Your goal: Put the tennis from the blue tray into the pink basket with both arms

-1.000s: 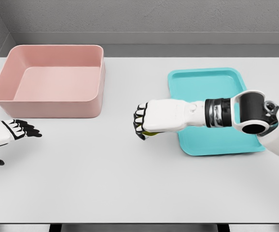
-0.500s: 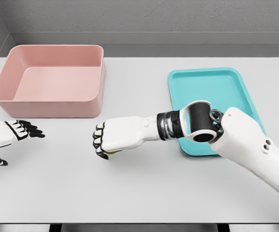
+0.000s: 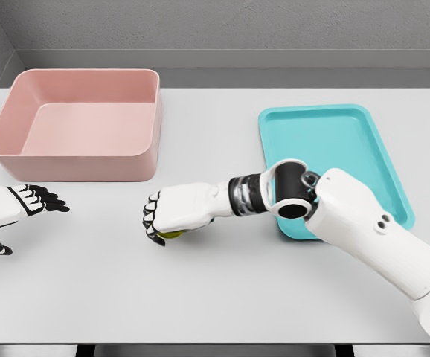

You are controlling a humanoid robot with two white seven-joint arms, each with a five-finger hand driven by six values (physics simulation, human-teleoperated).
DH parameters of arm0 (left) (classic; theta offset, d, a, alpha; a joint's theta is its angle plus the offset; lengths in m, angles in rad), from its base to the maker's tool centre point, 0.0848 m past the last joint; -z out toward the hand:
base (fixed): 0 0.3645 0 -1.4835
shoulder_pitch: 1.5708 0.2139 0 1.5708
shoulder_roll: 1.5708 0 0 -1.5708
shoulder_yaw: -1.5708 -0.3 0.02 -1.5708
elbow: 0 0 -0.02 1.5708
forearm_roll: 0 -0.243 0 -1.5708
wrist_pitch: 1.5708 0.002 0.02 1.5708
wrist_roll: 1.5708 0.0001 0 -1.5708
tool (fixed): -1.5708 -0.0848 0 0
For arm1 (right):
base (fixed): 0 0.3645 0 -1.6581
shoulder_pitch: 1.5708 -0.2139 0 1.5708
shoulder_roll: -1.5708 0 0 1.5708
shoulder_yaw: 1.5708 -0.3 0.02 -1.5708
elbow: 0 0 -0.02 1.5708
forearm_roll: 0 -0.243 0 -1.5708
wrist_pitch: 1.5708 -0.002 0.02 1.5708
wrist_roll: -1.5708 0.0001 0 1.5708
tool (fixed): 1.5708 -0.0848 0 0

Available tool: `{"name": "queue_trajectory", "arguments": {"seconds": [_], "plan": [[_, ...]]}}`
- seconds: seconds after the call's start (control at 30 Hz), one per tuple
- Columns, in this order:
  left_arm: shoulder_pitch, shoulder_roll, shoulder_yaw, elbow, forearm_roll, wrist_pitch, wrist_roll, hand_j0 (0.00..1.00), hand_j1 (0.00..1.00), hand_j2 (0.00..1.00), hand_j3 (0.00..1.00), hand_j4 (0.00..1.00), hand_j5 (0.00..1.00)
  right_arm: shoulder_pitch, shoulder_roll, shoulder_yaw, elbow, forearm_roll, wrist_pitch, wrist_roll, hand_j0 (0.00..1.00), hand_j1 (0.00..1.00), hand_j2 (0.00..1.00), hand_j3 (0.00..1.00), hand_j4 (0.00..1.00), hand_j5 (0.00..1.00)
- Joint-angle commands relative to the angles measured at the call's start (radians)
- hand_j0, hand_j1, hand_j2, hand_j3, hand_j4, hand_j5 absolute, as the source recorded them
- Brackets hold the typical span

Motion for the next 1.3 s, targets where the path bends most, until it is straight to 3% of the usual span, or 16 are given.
{"name": "queue_trajectory", "arguments": {"seconds": [0.0,0.13,0.2,0.3,0.33,0.57,0.67,0.8,0.83,0.93,1.03,1.1,1.27], "plan": [[0.0,0.002,0.0,0.0,0.006,0.001,0.0,1.0,1.0,1.0,1.0,1.0,1.0,0.0,0.009,0.011,0.017,-0.004,0.003,-0.001,0.41,0.41,0.41,0.41,0.41,0.41],[0.0,0.003,0.0,0.0,0.006,0.001,0.0,1.0,1.0,1.0,1.0,1.0,1.0,0.0,0.009,0.012,0.017,-0.003,0.003,-0.001,0.41,0.41,0.41,0.41,0.41,0.41],[0.0,0.003,0.0,0.0,0.006,0.001,0.0,1.0,1.0,1.0,1.0,1.0,1.0,0.002,0.009,0.009,0.019,-0.003,0.003,0.001,0.47,0.47,0.47,0.47,0.47,0.47],[0.0,0.003,0.0,-0.002,0.008,0.001,0.002,1.0,1.0,1.0,1.0,1.0,1.0,0.009,0.009,0.001,0.017,-0.003,0.003,-0.001,0.93,0.93,0.93,0.93,0.93,0.93],[0.0,0.003,0.0,0.0,0.006,0.001,0.0,1.0,1.0,1.0,1.0,1.0,1.0,0.009,0.009,0.0,0.019,-0.003,0.003,-0.001,0.99,0.99,0.99,0.99,0.99,0.99],[0.0,0.003,0.0,0.0,0.008,0.001,0.0,1.0,1.0,1.0,1.0,1.0,1.0,0.011,0.006,-0.005,0.017,-0.004,0.003,-0.003,0.99,0.99,0.99,0.99,0.99,0.99],[0.0,0.003,0.0,-0.002,0.008,0.001,0.0,1.0,1.0,1.0,1.0,1.0,1.0,0.012,-0.004,-0.068,0.004,-0.012,0.003,-0.001,0.99,0.99,0.99,0.99,0.99,0.99],[-0.002,-0.005,0.0,-0.002,0.005,0.001,0.0,1.0,1.0,1.0,1.0,1.0,1.0,0.02,-0.046,-0.154,-0.061,-0.02,0.003,-0.01,0.99,0.99,0.99,0.99,0.99,0.99],[-0.002,-0.005,0.0,0.0,0.005,0.001,0.0,1.0,1.0,1.0,1.0,1.0,1.0,0.025,-0.092,-0.173,-0.105,-0.024,0.003,-0.01,0.99,0.99,0.99,0.99,0.99,0.99],[-0.005,-0.028,0.0,-0.002,-0.008,0.001,0.0,1.0,1.0,1.0,1.0,1.0,1.0,0.086,-0.231,-0.328,-0.217,-0.104,0.003,-0.012,1.0,1.0,1.0,1.0,1.0,1.0],[-0.017,-0.072,0.0,-0.009,-0.009,0.001,-0.038,1.0,1.0,1.0,1.0,1.0,1.0,0.163,-0.34,-0.534,-0.233,-0.259,0.003,-0.012,1.0,1.0,1.0,1.0,1.0,1.0],[-0.031,-0.144,0.0,-0.029,-0.017,0.001,-0.118,1.0,1.0,1.0,1.0,1.0,1.0,0.23,-0.353,-0.689,-0.234,-0.385,0.003,-0.013,1.0,1.0,1.0,1.0,1.0,1.0],[-0.064,-0.192,0.0,-0.052,-0.043,0.001,-0.137,1.0,1.0,1.0,1.0,1.0,1.0,0.48,-0.336,-0.968,-0.228,-0.523,0.003,-0.049,1.0,1.0,1.0,1.0,1.0,1.0]]}}
